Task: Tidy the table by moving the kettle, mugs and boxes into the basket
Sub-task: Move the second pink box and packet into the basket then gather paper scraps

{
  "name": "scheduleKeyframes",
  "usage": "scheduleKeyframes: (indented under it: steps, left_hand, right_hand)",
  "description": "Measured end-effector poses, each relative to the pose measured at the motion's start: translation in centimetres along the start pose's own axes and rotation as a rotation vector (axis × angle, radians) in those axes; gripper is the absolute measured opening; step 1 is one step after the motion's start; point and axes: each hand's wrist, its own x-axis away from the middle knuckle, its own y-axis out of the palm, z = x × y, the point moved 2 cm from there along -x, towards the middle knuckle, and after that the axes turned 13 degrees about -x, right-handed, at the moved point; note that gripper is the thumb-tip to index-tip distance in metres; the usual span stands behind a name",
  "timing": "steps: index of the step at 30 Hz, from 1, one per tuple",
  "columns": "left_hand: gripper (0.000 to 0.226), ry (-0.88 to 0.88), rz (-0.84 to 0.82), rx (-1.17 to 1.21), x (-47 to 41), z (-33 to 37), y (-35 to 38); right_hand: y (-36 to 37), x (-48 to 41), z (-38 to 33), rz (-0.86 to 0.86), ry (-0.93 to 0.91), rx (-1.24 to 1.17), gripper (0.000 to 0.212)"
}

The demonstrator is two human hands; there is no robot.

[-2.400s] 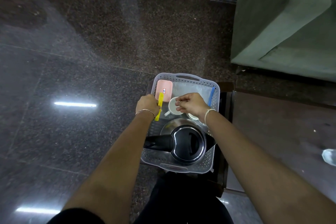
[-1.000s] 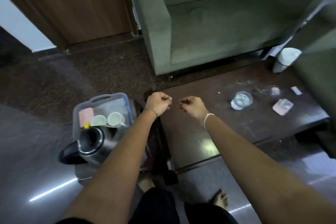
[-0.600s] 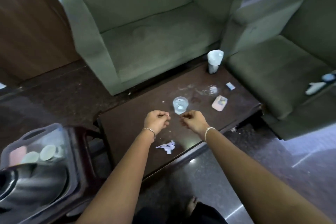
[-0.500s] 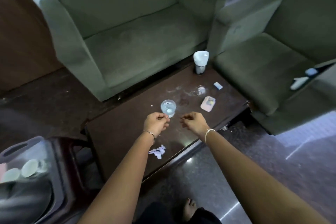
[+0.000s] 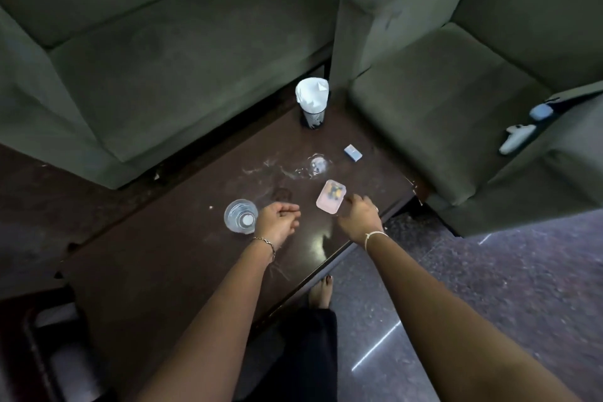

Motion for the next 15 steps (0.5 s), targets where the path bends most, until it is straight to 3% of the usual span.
scheduleKeyframes:
  steps: [7, 12, 15]
  left_hand:
    - [0.021, -0.137, -0.031, -0.022, -7.9, -0.1, 4.3]
    - [0.021, -0.23, -0.057, -0.002, -10.8, -1.7, 6.9]
    - [0.022, -0.269, -0.082, 0.01, -11.0, -2.2, 7.9]
  right_hand:
    - [1.3, -9.5, 1.6, -0.141, -0.052, 0.187, 0.1]
    - [3.8, -13.2, 3.4, -0.217, -0.101, 0.265, 0.113]
    - [4.8, -13.9, 4.4, -0.176, -0.146, 0.276, 0.104]
